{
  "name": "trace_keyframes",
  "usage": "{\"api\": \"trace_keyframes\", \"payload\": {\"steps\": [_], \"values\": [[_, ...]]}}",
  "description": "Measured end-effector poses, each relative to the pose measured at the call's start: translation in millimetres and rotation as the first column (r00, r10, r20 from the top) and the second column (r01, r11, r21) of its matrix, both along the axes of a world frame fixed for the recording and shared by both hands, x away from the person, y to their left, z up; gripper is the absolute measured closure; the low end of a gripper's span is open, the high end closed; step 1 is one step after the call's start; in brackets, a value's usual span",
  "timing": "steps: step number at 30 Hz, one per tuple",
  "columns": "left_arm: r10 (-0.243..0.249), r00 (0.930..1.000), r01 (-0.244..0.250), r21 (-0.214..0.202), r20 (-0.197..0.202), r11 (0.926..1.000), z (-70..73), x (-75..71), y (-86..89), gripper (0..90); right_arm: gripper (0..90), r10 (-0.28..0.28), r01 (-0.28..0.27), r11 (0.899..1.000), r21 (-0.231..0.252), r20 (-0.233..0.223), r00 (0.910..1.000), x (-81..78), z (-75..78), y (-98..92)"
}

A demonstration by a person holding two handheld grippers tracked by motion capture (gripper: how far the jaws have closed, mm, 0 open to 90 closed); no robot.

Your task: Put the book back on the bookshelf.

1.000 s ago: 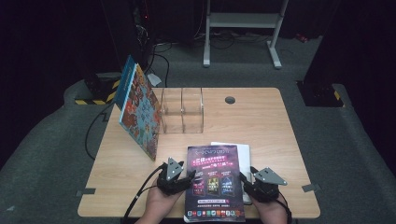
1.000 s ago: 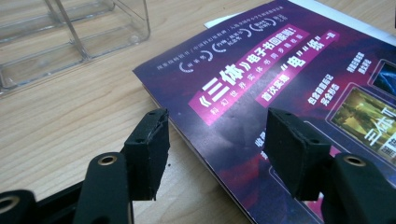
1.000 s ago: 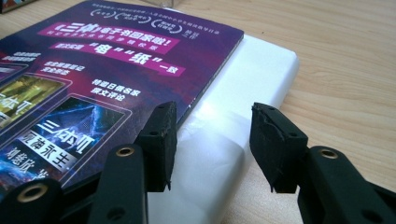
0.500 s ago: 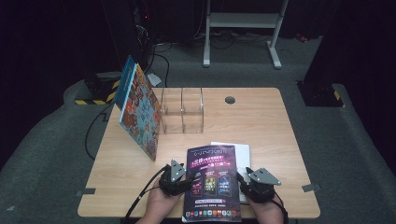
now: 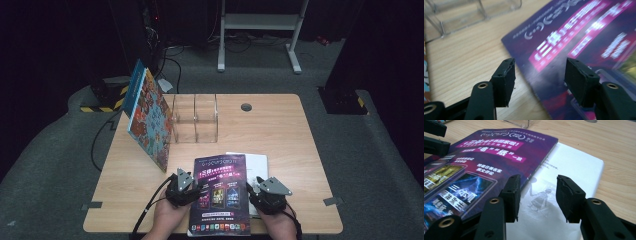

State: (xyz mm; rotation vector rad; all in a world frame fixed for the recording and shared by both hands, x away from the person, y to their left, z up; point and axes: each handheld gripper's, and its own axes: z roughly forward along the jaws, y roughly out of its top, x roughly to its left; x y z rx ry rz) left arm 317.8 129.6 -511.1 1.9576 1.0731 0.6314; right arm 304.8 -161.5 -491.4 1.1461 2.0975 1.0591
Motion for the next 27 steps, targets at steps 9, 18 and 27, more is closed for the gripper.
{"api": "trace_keyframes", "payload": {"steps": [9, 18, 27], "values": [[-0.054, 0.9985, 0.054, 0.02, -0.011, 0.9983, -6.6, -8.2, -13.2, 41.8, 50.0, 0.023, -0.023, 1.0, 0.001, 0.005, 0.9997, -1.7, 3.8, 4.9], [-0.084, 0.9962, 0.085, 0.059, -0.02, 0.9946, -10.5, -4.2, -15.9, 40.7, 46.2, 0.013, -0.012, 0.999, 0.044, -0.012, 0.9998, 1.7, 14.1, 5.8], [-0.081, 0.9963, 0.083, 0.105, -0.029, 0.9909, -9.8, 2.3, -17.8, 45.0, 44.1, 0.001, 0.003, 0.997, 0.073, -0.051, 0.9987, 5.7, 14.7, 17.6]]}}
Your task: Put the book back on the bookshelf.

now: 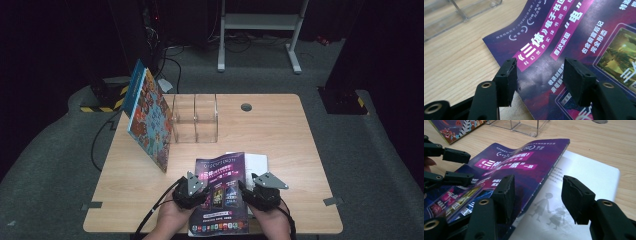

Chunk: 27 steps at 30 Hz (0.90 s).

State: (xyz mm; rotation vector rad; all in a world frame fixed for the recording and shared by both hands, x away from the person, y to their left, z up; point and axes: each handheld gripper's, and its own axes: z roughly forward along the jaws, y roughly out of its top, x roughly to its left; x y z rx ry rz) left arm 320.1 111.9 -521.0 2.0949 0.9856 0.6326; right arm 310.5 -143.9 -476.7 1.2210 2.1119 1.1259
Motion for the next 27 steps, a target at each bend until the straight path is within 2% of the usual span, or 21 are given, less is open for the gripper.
{"api": "trace_keyframes", "payload": {"steps": [9, 10, 12, 14, 19, 27], "values": [[0.005, 0.9999, -0.005, -0.008, -0.011, 1.0, -0.1, 4.2, 2.1, 44.6, 41.5, 0.02, -0.019, 1.0, 0.023, -0.037, 0.9991, 10.5, -2.8, 7.5], [0.008, 0.9999, -0.008, -0.01, -0.01, 0.9999, -0.3, 4.4, 1.9, 44.7, 40.1, 0.019, -0.017, 0.999, 0.038, -0.059, 0.9981, 16.6, -3.6, 8.3], [0.003, 1.0, -0.003, -0.008, -0.005, 1.0, -0.6, 6.1, 2.3, 44.7, 38.9, 0.025, -0.023, 0.999, 0.04, -0.071, 0.9971, 22.4, -4.1, 8.6], [0.009, 0.9998, -0.01, -0.02, -0.018, 0.9998, -0.7, 9.1, 3.5, 44.6, 37.9, 0.025, -0.02, 0.999, 0.05, -0.091, 0.9955, 26.4, -4.4, 9.4], [0.013, 0.9998, -0.014, -0.008, -0.013, 0.9999, -0.2, 12.0, 2.6, 44.9, 35.8, 0.026, -0.018, 0.998, 0.062, -0.134, 0.9906, 34.0, -5.6, 10.4], [0.031, 0.9995, -0.031, -0.009, -0.012, 0.9995, -0.5, 16.6, 2.9, 45.1, 33.6, 0.029, -0.02, 0.998, 0.063, -0.148, 0.9885, 35.9, -6.9, 10.5]]}}
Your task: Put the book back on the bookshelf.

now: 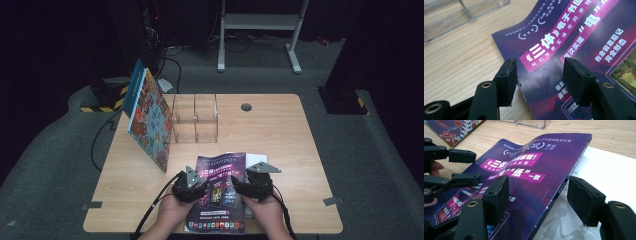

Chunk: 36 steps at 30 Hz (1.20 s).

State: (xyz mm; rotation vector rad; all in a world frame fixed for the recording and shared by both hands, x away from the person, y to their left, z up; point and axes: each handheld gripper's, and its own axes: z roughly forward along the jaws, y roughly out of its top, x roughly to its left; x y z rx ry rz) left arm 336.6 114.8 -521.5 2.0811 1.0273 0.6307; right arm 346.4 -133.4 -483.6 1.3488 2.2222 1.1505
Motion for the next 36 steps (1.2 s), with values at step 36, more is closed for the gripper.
{"api": "trace_keyframes", "payload": {"steps": [36], "values": [[0.029, 0.9992, -0.029, -0.003, 0.029, 0.9996, -1.9, -4.6, 1.6, 43.6, 64.2, 0.025, -0.027, 0.998, 0.064, 0.021, 0.9995, 11.0, 12.7, -2.9]]}}
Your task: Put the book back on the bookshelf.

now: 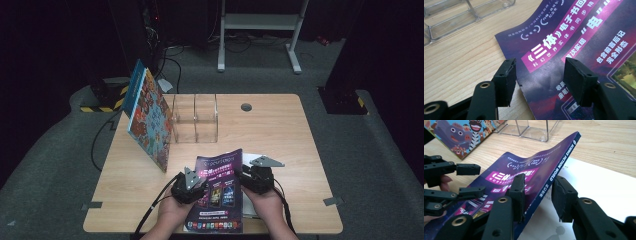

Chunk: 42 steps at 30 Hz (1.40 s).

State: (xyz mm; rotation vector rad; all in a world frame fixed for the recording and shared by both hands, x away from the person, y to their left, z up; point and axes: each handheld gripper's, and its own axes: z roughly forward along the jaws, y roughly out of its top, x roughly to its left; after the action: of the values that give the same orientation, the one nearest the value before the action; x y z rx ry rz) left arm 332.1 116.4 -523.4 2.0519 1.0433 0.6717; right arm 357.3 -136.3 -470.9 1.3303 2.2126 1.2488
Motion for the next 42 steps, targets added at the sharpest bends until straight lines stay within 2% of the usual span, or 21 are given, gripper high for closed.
{"api": "trace_keyframes", "payload": {"steps": [4, 8, 10, 14, 16, 21, 22, 23, 24, 26, 29, 30, 31, 34, 35, 36, 37, 38, 40, 41, 42], "values": [[-0.002, 1.0, 0.002, 0.0, 0.006, 1.0, 0.0, -0.9, 0.2, 43.6, 65.9, 0.006, -0.006, 1.0, 0.002, 0.014, 0.9999, -6.0, 3.1, 1.6], [-0.002, 1.0, 0.002, -0.012, 0.008, 0.9999, 0.1, -1.0, 1.4, 42.9, 67.7, 0.012, -0.012, 1.0, -0.001, 0.046, 0.9989, -13.0, 6.9, 4.6], [0.001, 1.0, -0.001, -0.027, 0.003, 0.9996, 0.3, -1.0, 3.0, 41.5, 68.3, 0.016, -0.016, 1.0, -0.001, 0.058, 0.9982, -14.2, 7.5, 4.9], [0.027, 0.9996, -0.027, -0.087, -0.006, 0.9959, 0.8, -0.2, 9.4, 37.2, 70.8, 0.024, -0.026, 1.0, 0.015, 0.115, 0.9931, -21.9, 10.9, 8.1], [0.029, 0.9995, -0.03, -0.094, -0.009, 0.9951, 1.1, 0.4, 11.3, 34.8, 71.3, 0.026, -0.029, 0.999, 0.015, 0.127, 0.9916, -23.2, 11.6, 8.5], [0.045, 0.9988, -0.048, -0.151, -0.021, 0.9874, 2.4, 2.3, 19.8, 26.5, 73.2, 0.034, -0.042, 0.998, 0.038, 0.184, 0.9823, -31.9, 14.3, 10.3], [0.045, 0.9988, -0.048, -0.151, -0.021, 0.9874, 2.4, 2.3, 19.8, 25.3, 73.5, 0.035, -0.044, 0.998, 0.044, 0.192, 0.9807, -33.6, 15.0, 10.6], [0.042, 0.9976, -0.052, -0.195, -0.054, 0.9794, 2.5, 4.5, 25.3, 24.0, 74.0, 0.039, -0.05, 0.997, 0.052, 0.203, 0.9785, -35.2, 15.5, 10.7], [0.042, 0.9976, -0.052, -0.195, -0.054, 0.9794, 2.5, 4.5, 25.3, 23.3, 74.0, 0.039, -0.05, 0.997, 0.052, 0.203, 0.9785, -35.2, 15.5, 10.7], [0.029, 0.9938, -0.057, -0.272, -0.107, 0.9607, 2.7, 9.2, 36.1, 20.3, 75.2, 0.049, -0.067, 0.995, 0.069, 0.23, 0.9719, -40.5, 17.6, 11.3], [0.017, 0.9899, -0.062, -0.326, -0.141, 0.9434, 2.7, 11.0, 42.4, 18.3, 76.0, 0.062, -0.084, 0.994, 0.075, 0.26, 0.9636, -45.7, 20.1, 13.2], [0.017, 0.9899, -0.062, -0.326, -0.141, 0.9434, 2.7, 11.0, 42.4, 18.2, 76.0, 0.062, -0.084, 0.994, 0.075, 0.26, 0.9636, -45.7, 20.1, 13.2], [0.002, 0.9904, -0.048, -0.332, -0.138, 0.9419, 2.9, 11.0, 44.0, 18.6, 76.3, 0.069, -0.093, 0.993, 0.075, 0.281, 0.9572, -49.7, 21.5, 15.0], [-0.018, 0.9884, -0.036, -0.35, -0.151, 0.936, 2.6, 11.8, 45.0, 19.3, 76.5, 0.076, -0.101, 0.992, 0.069, 0.303, 0.9499, -53.5, 22.5, 16.0], [-0.023, 0.9871, -0.037, -0.361, -0.159, 0.9318, 2.7, 11.9, 45.5, 19.4, 76.6, 0.075, -0.1, 0.993, 0.068, 0.306, 0.9492, -54.8, 22.8, 16.1], [-0.023, 0.9871, -0.037, -0.361, -0.159, 0.9318, 2.7, 11.9, 45.5, 19.8, 76.8, 0.074, -0.101, 0.992, 0.073, 0.31, 0.948, -56.2, 23.1, 16.2], [-0.041, 0.9858, -0.024, -0.381, -0.163, 0.9243, 2.7, 12.6, 47.5, 20.0, 77.1, 0.075, -0.103, 0.992, 0.074, 0.315, 0.9462, -57.8, 23.6, 16.1], [-0.05, 0.9854, -0.017, -0.386, -0.162, 0.9225, 2.6, 13.2, 48.7, 20.1, 77.4, 0.076, -0.106, 0.991, 0.079, 0.32, 0.9444, -59.3, 24.0, 16.5], [-0.069, 0.9826, -0.009, -0.414, -0.173, 0.9103, 2.1, 14.0, 51.0, 20.5, 77.9, 0.078, -0.111, 0.99, 0.083, 0.328, 0.9413, -62.1, 25.7, 17.9], [-0.069, 0.9826, -0.009, -0.414, -0.173, 0.9103, 2.1, 14.0, 51.0, 20.8, 78.2, 0.085, -0.12, 0.989, 0.083, 0.337, 0.9375, -63.7, 26.7, 18.8], [-0.076, 0.9813, -0.007, -0.426, -0.177, 0.9046, 1.8, 13.9, 52.0, 20.8, 78.2, 0.085, -0.12, 0.989, 0.083, 0.337, 0.9375, -63.7, 26.7, 18.8]]}}
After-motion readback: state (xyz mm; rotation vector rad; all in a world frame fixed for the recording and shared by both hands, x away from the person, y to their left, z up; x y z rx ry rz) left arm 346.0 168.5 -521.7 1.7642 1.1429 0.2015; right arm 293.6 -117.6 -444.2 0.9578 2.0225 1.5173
